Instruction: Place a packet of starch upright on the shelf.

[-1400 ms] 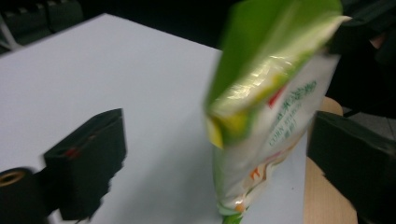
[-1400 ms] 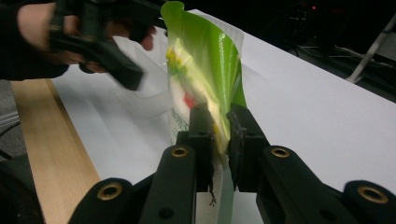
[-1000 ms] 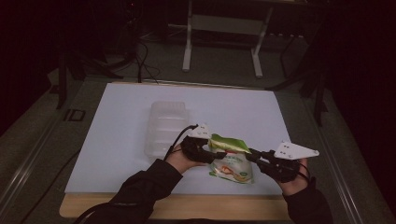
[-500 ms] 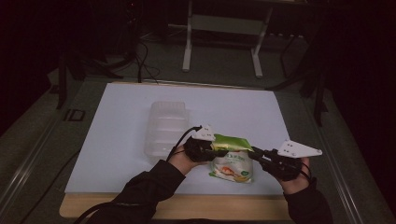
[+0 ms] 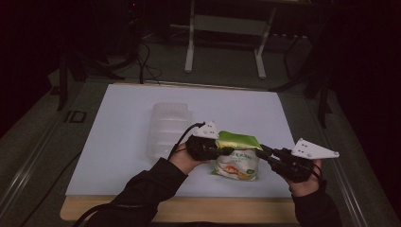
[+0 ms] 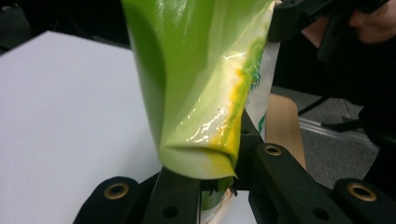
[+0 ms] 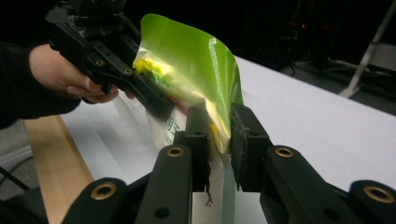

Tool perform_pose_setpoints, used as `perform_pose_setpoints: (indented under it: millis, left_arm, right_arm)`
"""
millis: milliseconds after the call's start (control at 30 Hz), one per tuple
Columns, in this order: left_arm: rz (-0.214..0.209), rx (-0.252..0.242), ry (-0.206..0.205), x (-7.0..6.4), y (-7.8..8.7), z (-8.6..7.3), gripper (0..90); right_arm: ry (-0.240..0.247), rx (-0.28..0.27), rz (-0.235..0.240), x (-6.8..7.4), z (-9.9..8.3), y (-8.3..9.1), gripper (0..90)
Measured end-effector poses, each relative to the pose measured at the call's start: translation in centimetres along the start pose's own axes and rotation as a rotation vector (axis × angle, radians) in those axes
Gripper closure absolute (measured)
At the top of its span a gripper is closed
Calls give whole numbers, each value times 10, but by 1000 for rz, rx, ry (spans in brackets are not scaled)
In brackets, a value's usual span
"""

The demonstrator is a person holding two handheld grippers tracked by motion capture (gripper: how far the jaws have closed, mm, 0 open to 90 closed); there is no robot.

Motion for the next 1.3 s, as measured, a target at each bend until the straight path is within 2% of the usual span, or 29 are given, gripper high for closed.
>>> perform_pose_setpoints:
  millis: [33,67,100,133,167,200,267,333,367,400,433,467,500,700,867,1067,1233,1300]
  left_arm:
    - [4,-5,-10,-1,2,4,852]
    - [5,-10,-16,-2,4,7,852]
    - [5,-15,-21,-3,6,9,852]
    - [8,-24,-28,-4,9,13,852]
    - [5,-31,-30,-4,10,15,852]
    - [9,-37,-40,-4,14,19,852]
    - [10,-53,-43,-4,20,25,852]
    - [20,-63,-50,-2,28,32,852]
    - [27,-71,-55,-2,32,37,852]
    - [32,-77,-60,-1,37,41,852]
    - [39,-82,-66,-1,42,45,852]
    - [45,-91,-67,0,47,49,852]
    - [49,-96,-73,1,52,53,852]
    - [103,-139,-77,5,84,69,852]
    - [138,-148,-73,7,108,72,852]
    - [199,-144,-62,11,134,64,852]
    - [238,-149,-41,15,154,50,852]
    - [247,-159,-19,17,161,44,852]
  right_arm:
    - [-2,-13,2,0,3,2,766]
    - [-9,-39,6,-1,9,5,720]
    - [-9,-39,6,-1,9,5,720]
    - [-9,-51,8,-1,11,6,678]
    - [-16,-69,9,-2,14,9,622]
    - [-15,-108,2,-5,18,11,514]
    - [-28,-110,-2,-7,19,13,485]
    - [-56,-114,-6,-10,21,15,367]
    - [-82,-141,-3,-14,24,18,268]
    - [-84,-154,-8,-15,24,20,218]
    - [-84,-154,-8,-15,24,20,218]
    - [-78,-169,4,-16,24,21,150]
    - [-81,-174,1,-17,24,22,129]
    - [-90,-139,-10,-26,13,18,111]
    - [-108,-128,-22,-33,8,14,112]
    - [-113,-111,-23,-34,3,10,113]
    - [-119,-94,-14,-33,0,7,135]
    - [-121,-97,-12,-33,0,5,134]
Point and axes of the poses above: each handheld gripper's, and its own axes: y roughly backward along the jaws, z roughly out of its top, x roughly to its left, the point moved 10 cm from there along -y, roughly forward along the jaws, and after that the axes turned 9 degrees about -z, right-handed, at the moved point
